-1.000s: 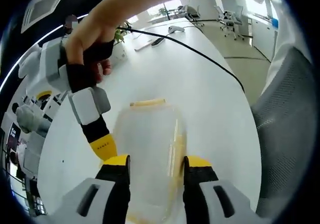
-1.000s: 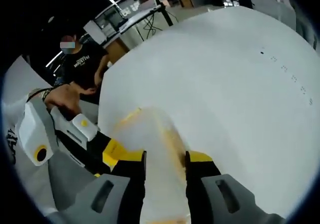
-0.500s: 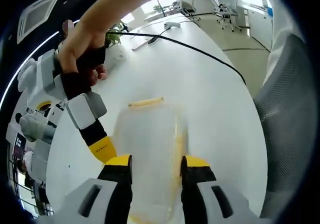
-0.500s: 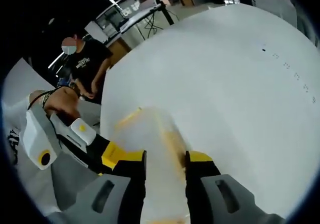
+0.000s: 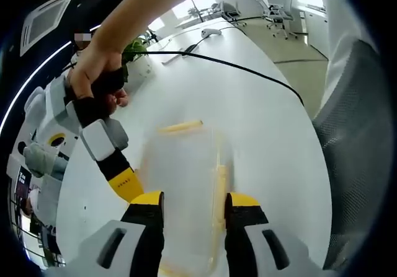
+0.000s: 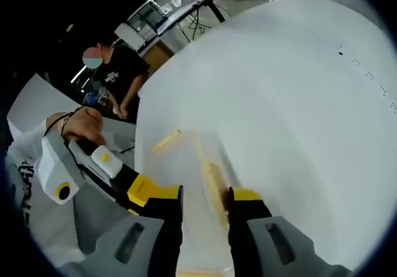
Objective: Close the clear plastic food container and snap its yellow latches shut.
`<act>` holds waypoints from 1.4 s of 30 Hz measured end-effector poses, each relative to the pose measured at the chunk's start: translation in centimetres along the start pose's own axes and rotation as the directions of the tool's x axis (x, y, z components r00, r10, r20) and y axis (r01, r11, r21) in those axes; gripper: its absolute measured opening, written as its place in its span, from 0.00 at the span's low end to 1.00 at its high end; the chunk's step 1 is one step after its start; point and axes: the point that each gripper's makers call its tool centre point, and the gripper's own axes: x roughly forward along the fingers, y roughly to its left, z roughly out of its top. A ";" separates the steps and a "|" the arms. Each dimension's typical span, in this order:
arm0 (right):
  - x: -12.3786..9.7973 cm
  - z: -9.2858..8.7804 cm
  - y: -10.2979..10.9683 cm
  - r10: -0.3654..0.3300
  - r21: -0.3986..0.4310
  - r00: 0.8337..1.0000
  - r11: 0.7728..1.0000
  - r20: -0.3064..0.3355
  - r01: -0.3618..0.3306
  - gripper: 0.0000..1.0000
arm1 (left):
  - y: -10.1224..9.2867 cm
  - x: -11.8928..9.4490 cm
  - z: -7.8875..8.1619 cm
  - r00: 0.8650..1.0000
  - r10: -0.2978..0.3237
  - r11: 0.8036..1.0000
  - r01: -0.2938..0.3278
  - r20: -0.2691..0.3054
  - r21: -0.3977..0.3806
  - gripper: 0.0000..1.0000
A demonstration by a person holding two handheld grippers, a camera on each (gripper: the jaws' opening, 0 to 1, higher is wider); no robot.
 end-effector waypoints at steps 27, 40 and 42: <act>-0.6 1.0 0.6 -0.061 -0.054 0.989 0.996 0.131 0.069 0.18 | 0.2 -0.2 0.3 1.000 -0.001 0.999 0.002 0.029 -0.034 0.34; -4.2 -1.2 1.2 -0.147 -0.180 0.978 0.969 0.146 0.172 0.50 | 3.0 -3.2 -1.6 0.999 0.037 0.986 -0.033 0.021 -0.162 0.64; -4.2 -2.2 1.6 -0.160 -0.208 0.980 0.961 0.121 0.183 0.60 | 3.5 -3.9 -1.9 0.999 0.040 0.983 -0.036 0.020 -0.183 0.70</act>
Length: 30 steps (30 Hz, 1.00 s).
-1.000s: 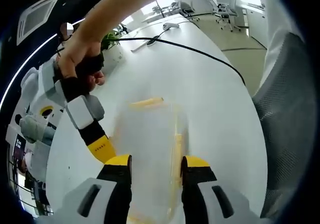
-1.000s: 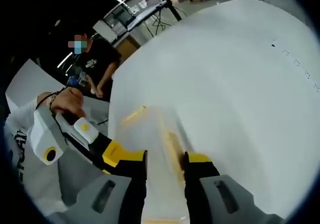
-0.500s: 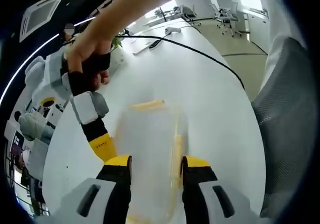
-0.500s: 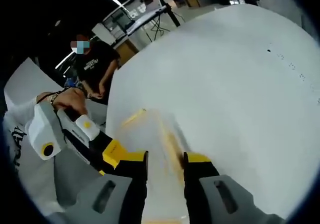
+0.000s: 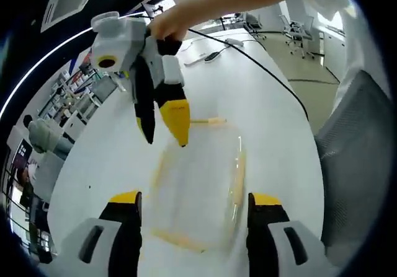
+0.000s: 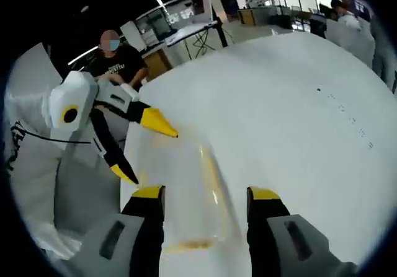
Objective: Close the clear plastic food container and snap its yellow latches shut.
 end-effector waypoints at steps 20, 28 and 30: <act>-1.9 -5.9 1.1 -0.174 -0.283 0.960 0.953 -0.221 0.107 0.79 | 1.1 -1.7 -3.5 0.969 -0.180 0.983 0.169 -0.168 -0.078 0.96; -0.9 -5.8 1.5 -0.221 -0.373 0.942 0.921 -0.255 0.115 0.81 | 0.7 1.0 -3.2 0.951 -0.228 0.974 0.226 -0.208 -0.034 0.85; -0.6 -5.6 1.5 -0.225 -0.380 0.939 0.918 -0.261 0.115 0.81 | 0.3 1.7 -3.4 0.942 -0.246 0.968 0.250 -0.230 -0.013 0.86</act>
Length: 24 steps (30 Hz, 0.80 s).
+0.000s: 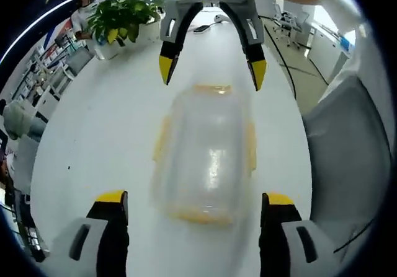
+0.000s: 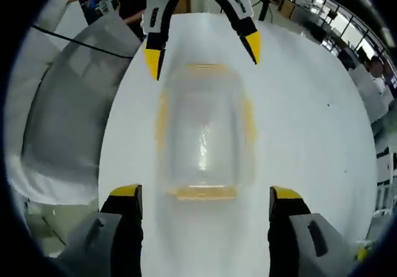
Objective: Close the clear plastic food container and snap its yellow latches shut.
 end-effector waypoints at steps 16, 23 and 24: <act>1.6 0.2 0.2 0.018 -0.038 0.999 0.999 -0.036 -0.019 0.69 | -1.2 1.9 0.3 0.996 -0.046 0.986 0.057 -0.070 0.157 0.72; 1.7 0.2 0.3 0.017 -0.038 0.999 0.999 -0.036 -0.019 0.69 | -1.3 1.8 0.2 0.996 -0.057 0.986 0.066 -0.062 0.153 0.72; 1.7 0.3 0.3 0.017 -0.038 0.999 0.999 -0.034 -0.018 0.69 | -1.3 1.8 0.1 0.996 -0.058 0.986 0.067 -0.062 0.153 0.72</act>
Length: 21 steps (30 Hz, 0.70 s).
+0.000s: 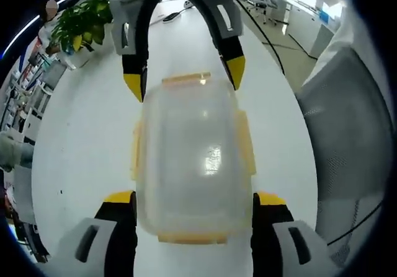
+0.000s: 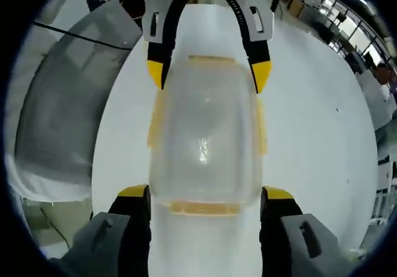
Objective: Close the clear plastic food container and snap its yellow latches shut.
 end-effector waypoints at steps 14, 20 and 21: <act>1.0 2.8 -0.1 0.001 -0.013 0.999 1.000 0.038 -0.001 0.69 | -0.5 -1.2 -2.8 1.000 0.003 1.000 -0.003 -0.012 -0.018 0.73; 1.3 3.6 -0.2 0.006 -0.030 0.999 1.000 0.044 -0.005 0.69 | -0.6 -1.7 -3.6 1.000 0.011 0.999 -0.011 -0.002 -0.040 0.73; 1.3 3.8 -0.1 0.007 -0.031 0.999 1.000 0.045 -0.005 0.69 | -0.7 -1.7 -3.7 1.000 0.011 0.999 -0.011 -0.002 -0.042 0.73</act>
